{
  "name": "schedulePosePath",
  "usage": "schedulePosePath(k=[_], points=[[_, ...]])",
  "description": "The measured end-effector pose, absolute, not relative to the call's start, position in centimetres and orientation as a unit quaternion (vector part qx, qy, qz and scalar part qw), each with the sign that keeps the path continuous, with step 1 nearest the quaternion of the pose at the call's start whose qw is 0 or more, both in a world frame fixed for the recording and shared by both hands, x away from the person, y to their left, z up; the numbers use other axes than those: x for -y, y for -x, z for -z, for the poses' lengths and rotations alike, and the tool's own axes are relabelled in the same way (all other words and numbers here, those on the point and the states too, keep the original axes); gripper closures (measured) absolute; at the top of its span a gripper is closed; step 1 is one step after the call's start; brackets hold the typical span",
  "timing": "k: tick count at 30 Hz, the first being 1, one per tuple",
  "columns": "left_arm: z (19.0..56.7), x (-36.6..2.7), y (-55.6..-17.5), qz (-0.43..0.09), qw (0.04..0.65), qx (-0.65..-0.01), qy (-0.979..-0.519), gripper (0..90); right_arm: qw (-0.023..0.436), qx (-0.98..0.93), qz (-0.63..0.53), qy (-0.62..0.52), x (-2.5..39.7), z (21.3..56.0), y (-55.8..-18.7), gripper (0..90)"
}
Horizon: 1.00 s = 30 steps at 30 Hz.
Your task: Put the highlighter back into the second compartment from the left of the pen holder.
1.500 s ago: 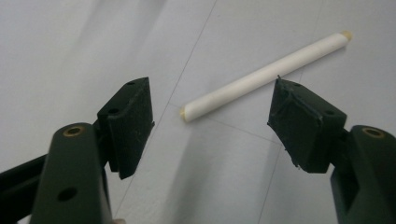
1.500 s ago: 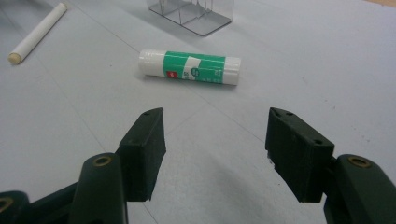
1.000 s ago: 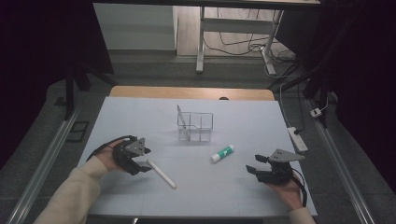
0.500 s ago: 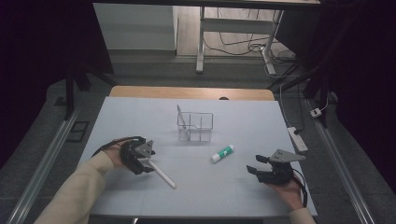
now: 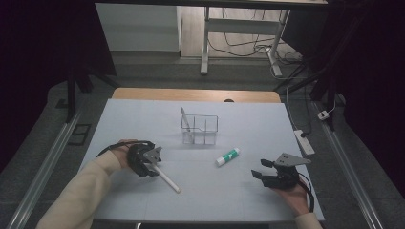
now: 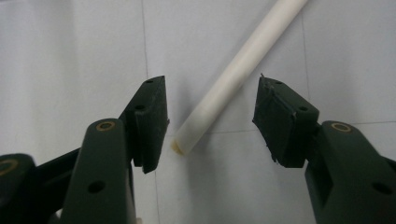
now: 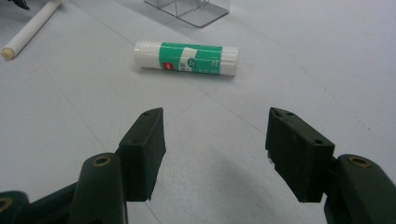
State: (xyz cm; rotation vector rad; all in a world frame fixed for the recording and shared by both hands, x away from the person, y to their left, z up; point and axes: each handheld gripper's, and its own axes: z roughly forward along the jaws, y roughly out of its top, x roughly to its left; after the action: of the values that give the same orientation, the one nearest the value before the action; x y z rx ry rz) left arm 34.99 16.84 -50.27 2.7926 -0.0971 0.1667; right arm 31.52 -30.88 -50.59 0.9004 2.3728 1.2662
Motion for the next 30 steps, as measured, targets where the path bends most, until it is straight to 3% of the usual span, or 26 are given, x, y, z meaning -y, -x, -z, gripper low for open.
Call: schedulePosePath(k=[19,30], points=[[50.7,-15.5,-36.0,-0.014,0.131,0.083,-0.988,61.8,0.151,-0.824,-0.443,-0.317,31.0,50.6,-31.6,37.6],[50.8,-15.4,-36.1,0.005,0.127,0.11,-0.986,76.7,0.151,-0.825,-0.443,-0.318,31.0,50.6,-31.6,37.6]])
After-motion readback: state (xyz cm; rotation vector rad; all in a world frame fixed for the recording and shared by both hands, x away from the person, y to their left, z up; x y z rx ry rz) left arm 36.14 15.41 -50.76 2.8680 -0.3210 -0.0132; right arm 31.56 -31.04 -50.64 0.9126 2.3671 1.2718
